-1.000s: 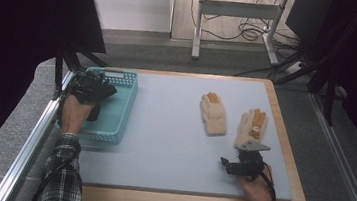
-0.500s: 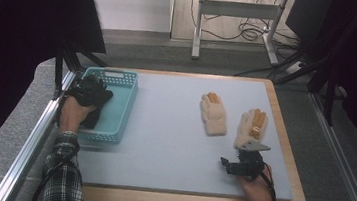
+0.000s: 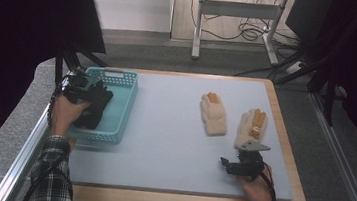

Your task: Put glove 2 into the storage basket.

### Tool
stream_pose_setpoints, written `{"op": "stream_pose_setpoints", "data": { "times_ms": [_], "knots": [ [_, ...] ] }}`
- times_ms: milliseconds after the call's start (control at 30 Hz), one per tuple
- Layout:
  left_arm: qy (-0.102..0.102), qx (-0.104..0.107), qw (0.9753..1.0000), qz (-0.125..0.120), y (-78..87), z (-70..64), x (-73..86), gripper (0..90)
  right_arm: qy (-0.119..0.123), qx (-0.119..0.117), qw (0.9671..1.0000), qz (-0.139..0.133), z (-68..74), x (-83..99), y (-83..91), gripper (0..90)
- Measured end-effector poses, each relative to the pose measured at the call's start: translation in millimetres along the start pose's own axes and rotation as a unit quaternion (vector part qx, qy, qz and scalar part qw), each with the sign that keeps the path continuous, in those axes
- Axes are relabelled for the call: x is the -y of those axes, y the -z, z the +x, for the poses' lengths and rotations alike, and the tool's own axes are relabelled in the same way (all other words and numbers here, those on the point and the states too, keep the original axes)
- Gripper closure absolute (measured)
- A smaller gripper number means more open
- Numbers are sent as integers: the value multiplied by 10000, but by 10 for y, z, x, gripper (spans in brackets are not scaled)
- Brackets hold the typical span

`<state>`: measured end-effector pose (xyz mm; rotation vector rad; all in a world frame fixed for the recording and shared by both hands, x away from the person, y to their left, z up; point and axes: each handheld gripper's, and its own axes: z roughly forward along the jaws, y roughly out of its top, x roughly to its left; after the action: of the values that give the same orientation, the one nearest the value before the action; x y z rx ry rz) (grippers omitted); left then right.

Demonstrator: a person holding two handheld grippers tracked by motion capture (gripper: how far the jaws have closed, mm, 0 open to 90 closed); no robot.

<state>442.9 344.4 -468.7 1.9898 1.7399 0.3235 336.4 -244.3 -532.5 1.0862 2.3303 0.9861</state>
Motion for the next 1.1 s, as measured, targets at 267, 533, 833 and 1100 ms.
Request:
{"op": "stream_pose_setpoints", "data": {
  "times_ms": [267, 533, 833, 1100],
  "knots": [
    [-465, 231, 9978, -419, 113, -222, 25, 27, -4, -1, 10000, 2, 1, 0, 0, 175],
    [-1128, 507, 9881, -917, 265, -589, 30, 9, -1, 3, 10000, 3, 1, 0, 0, 175],
    [-1825, 792, 9728, -1190, 359, -1157, 125, 2, -3, 5, 10000, 5, 2, 1, 1, 175],
    [-2152, 1091, 9629, -1209, 293, -1561, 255, 1, 0, 5, 10000, 3, 1, 1, 0, 175]
  ]
}}
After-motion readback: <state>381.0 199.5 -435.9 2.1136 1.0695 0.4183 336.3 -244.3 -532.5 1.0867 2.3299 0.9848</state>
